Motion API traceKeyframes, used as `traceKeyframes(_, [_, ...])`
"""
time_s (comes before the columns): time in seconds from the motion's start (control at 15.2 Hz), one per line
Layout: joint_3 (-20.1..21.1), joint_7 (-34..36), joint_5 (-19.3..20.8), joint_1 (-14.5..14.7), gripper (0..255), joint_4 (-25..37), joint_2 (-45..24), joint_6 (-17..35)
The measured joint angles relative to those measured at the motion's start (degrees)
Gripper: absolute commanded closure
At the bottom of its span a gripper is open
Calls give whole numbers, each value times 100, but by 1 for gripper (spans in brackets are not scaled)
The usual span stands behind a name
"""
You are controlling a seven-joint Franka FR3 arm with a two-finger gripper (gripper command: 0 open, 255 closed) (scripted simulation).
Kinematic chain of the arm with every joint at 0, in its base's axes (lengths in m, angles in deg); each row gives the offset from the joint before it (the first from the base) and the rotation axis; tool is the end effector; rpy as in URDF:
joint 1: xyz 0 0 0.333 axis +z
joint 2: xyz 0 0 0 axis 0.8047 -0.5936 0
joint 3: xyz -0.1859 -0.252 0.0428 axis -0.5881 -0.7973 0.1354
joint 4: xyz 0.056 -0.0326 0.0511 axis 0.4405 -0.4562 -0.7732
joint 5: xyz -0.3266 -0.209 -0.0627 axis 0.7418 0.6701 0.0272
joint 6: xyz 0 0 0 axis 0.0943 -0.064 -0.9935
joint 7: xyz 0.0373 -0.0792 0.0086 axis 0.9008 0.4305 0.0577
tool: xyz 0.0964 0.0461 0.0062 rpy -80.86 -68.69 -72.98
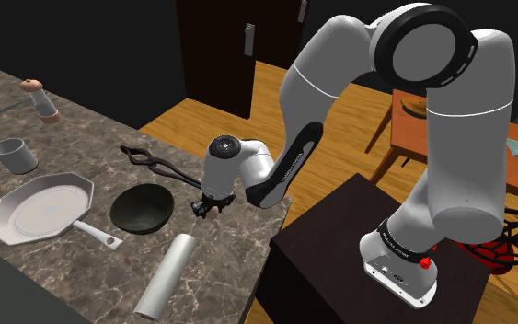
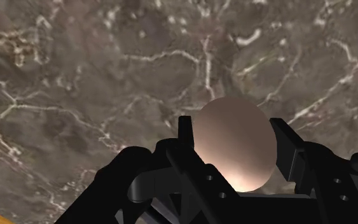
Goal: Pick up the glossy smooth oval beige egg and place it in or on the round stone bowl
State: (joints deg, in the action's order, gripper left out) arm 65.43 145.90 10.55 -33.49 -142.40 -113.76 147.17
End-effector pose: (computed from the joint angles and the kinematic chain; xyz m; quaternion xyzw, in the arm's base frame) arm 0.4188 0.3382 0.1385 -0.9925 0.0833 -0.0868 0.0233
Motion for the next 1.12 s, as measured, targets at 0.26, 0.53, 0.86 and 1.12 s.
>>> traceKeyframes(0.26, [203, -181, -198, -163, 255, -105, 236, -146])
traceKeyframes(0.53, [464, -430, -478, -367, 255, -187, 508, -346])
traceKeyframes(0.86, [789, -752, -865, -618, 255, -309, 882, -588])
traceKeyframes(1.12, [1032, -1021, -1196, -801, 255, -364, 1160, -792])
